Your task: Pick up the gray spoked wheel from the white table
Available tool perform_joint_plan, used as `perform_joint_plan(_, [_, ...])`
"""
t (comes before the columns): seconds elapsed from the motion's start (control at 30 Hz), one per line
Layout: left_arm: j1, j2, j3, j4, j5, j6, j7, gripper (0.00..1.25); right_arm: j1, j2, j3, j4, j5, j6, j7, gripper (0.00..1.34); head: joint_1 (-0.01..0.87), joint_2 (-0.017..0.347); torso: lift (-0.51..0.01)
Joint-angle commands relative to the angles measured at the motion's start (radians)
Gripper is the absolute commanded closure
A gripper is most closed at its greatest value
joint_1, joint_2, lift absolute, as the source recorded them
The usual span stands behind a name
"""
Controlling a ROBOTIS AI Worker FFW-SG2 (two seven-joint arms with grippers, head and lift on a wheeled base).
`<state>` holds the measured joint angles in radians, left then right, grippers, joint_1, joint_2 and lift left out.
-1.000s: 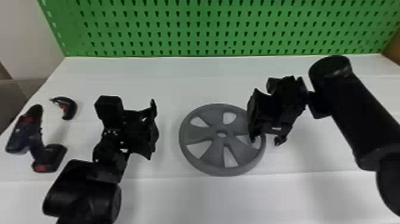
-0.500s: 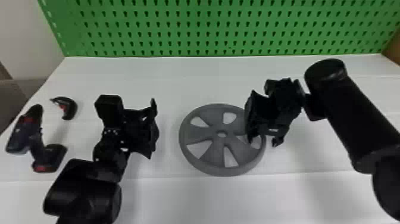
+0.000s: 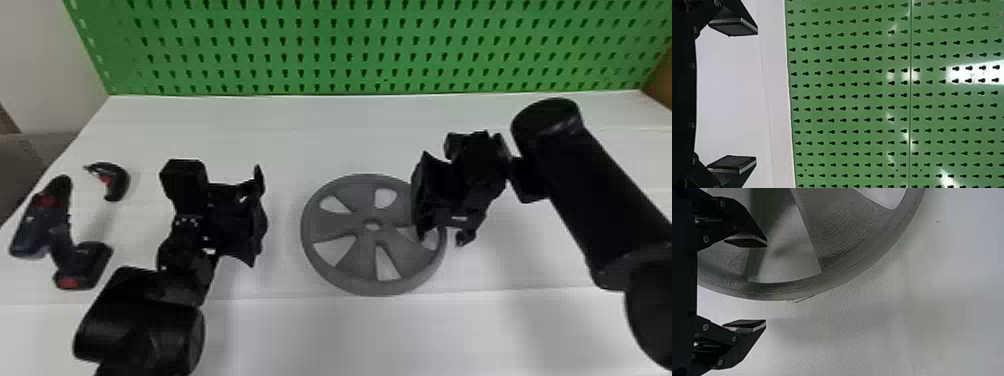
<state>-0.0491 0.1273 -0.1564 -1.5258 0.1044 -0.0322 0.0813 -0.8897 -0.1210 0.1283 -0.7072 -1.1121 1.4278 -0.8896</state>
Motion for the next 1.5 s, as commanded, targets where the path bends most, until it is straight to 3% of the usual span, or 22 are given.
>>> perform_joint_plan(0.0, [0.000, 0.000, 0.000, -0.001, 0.000, 0.000, 0.000, 0.13, 0.002, 0.000, -0.009, 0.000, 0.000, 0.000, 0.000, 0.67, 0.767, 0.035, -0.107])
perform_joint_plan(0.27, [0.000, 0.000, 0.000, -0.001, 0.000, 0.000, 0.000, 0.13, 0.003, 0.001, -0.010, 0.005, 0.000, 0.002, 0.000, 1.06, 0.767, 0.035, -0.107])
perform_joint_plan(0.53, [0.000, 0.000, 0.001, -0.001, 0.000, 0.000, 0.000, 0.13, 0.003, 0.003, -0.009, 0.005, 0.000, 0.005, 0.000, 1.14, 0.767, 0.035, -0.107])
perform_joint_plan(1.2, [0.002, 0.000, 0.003, 0.001, 0.000, 0.000, 0.000, 0.13, -0.009, 0.004, 0.010, -0.005, 0.005, 0.014, -0.002, 1.15, 0.767, 0.035, -0.107])
perform_joint_plan(1.47, [0.006, 0.000, 0.008, 0.001, 0.001, -0.003, 0.000, 0.13, -0.043, 0.012, -0.042, -0.055, 0.058, 0.114, -0.002, 1.14, 0.767, 0.035, -0.107])
